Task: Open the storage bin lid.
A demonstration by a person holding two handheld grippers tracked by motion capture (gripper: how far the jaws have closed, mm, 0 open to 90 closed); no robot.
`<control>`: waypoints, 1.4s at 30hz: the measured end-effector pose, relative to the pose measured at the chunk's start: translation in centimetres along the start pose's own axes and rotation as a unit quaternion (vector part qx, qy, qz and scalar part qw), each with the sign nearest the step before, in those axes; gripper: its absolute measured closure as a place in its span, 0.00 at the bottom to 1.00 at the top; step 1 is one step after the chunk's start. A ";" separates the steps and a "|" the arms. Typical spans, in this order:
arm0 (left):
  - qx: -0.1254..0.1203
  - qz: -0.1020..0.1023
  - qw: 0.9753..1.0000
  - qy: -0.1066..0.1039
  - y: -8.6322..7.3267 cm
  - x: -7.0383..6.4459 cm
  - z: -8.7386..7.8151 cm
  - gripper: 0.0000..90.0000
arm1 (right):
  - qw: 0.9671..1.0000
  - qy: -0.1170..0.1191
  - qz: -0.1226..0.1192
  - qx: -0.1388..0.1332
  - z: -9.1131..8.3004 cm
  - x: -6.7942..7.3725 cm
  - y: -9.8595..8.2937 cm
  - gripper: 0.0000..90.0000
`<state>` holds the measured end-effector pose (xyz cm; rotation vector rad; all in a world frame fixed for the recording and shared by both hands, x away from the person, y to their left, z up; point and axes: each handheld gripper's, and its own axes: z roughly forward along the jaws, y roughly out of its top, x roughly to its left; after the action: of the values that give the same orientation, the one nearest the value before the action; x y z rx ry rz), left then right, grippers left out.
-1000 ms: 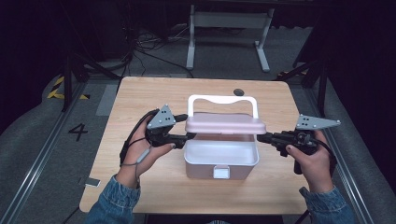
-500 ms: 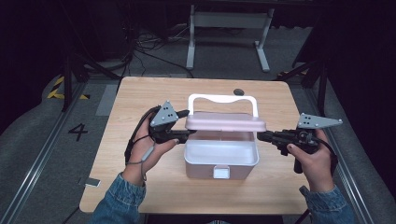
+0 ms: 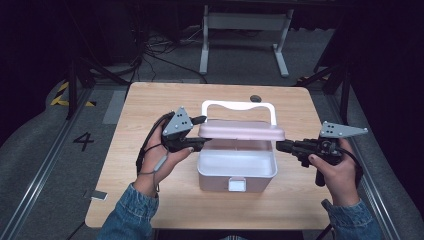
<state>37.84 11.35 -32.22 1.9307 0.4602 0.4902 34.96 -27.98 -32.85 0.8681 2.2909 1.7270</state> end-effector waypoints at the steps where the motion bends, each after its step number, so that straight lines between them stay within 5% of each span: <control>1: 0.000 0.002 1.000 0.001 0.0 0.1 0.0 0.52 | 1.000 0.000 0.001 0.000 -0.1 0.0 0.0 0.92; 12: 0.001 0.003 1.000 -0.004 0.9 1.0 0.3 0.61 | 1.000 -0.025 -0.006 0.009 -1.3 0.2 -0.2 0.82; 23: -0.006 -0.004 1.000 -0.025 1.9 2.9 0.9 0.68 | 0.999 -0.051 0.011 0.006 -3.3 -0.1 -1.1 0.81; 31: 0.000 -0.018 0.999 -0.037 2.5 4.4 1.3 0.73 | 0.999 -0.051 0.012 0.010 -3.2 -0.3 -1.3 0.81; 42: -0.004 -0.067 0.997 -0.037 2.9 6.5 2.4 0.78 | 0.999 -0.039 0.010 0.014 -2.6 -0.6 -1.2 0.80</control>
<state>44.89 11.77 -29.61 1.8890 0.5343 0.3335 33.84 -30.69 -33.23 0.9502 2.2701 1.6429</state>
